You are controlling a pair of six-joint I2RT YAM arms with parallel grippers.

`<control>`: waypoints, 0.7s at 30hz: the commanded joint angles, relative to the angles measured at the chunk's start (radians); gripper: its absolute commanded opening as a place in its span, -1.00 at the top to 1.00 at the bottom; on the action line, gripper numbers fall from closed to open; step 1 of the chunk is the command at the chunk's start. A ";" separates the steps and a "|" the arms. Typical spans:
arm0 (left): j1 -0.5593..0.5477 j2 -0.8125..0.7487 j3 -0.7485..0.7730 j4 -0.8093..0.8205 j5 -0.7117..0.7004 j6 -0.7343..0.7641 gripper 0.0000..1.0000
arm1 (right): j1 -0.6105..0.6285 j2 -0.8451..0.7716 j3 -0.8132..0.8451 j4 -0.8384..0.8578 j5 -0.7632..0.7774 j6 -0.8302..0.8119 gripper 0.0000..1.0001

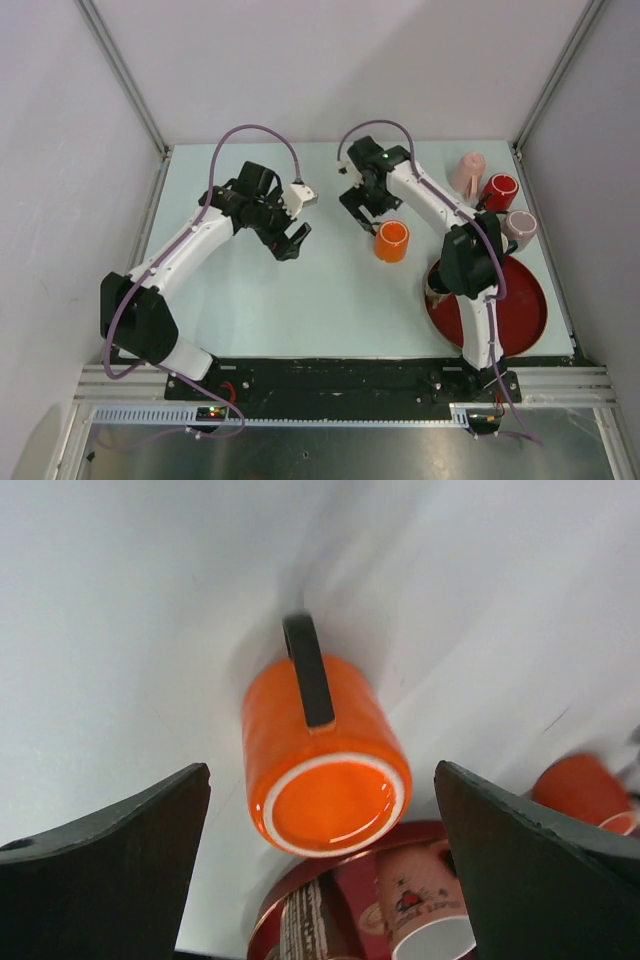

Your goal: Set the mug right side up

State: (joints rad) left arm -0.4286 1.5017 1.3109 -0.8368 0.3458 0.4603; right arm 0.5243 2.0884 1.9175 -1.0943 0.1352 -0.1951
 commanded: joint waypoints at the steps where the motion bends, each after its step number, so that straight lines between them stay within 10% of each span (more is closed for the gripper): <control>1: 0.009 -0.045 0.011 0.023 0.032 -0.001 -0.99 | 0.020 0.098 0.197 -0.083 0.037 -0.142 -0.99; 21: 0.043 -0.048 0.020 0.021 0.040 -0.007 -0.99 | 0.004 0.302 0.270 -0.063 -0.041 -0.296 -0.58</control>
State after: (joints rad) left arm -0.3912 1.4765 1.3109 -0.8356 0.3531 0.4603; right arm 0.5419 2.4203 2.1540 -1.1542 0.1131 -0.4583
